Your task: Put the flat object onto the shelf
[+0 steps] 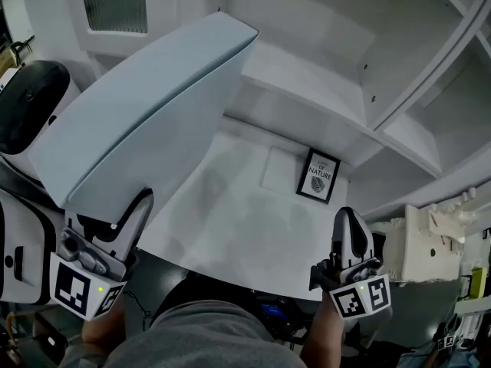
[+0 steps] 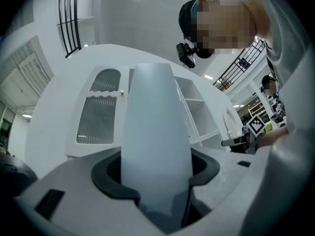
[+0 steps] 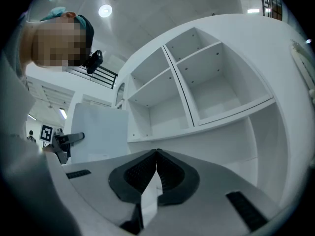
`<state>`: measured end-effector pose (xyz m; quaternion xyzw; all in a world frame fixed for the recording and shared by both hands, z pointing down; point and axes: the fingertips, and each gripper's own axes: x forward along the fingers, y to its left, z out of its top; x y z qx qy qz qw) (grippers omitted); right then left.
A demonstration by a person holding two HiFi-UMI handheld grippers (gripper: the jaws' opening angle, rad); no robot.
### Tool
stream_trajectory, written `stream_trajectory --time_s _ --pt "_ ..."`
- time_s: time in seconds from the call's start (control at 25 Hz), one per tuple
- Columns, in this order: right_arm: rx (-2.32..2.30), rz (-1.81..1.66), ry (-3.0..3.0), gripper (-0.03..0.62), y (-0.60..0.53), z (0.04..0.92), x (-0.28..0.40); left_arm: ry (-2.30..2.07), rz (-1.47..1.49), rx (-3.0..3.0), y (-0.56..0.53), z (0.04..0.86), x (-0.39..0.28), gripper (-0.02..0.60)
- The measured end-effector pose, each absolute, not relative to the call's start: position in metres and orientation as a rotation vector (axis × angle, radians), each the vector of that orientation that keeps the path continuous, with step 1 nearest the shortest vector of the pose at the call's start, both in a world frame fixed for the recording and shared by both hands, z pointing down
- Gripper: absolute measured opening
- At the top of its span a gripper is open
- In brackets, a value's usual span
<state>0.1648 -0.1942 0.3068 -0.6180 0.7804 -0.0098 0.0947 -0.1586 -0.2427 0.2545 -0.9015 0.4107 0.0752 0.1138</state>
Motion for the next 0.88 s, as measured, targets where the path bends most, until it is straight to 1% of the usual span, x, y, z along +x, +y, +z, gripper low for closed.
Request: stream_trajectory --time_s 0.24,0.88 --pt "-1.778 -0.034 2.358 0.028 -0.203 0.303 0.176 1.236 0.254 -2.622 -0.237 0.241 -0.144 0.264" --pt "-1.717 -0.042 2.387 0.028 -0.205 0.302 0.213 1.3 0.222 -2.573 -0.22 0.229 -0.107 0.264"
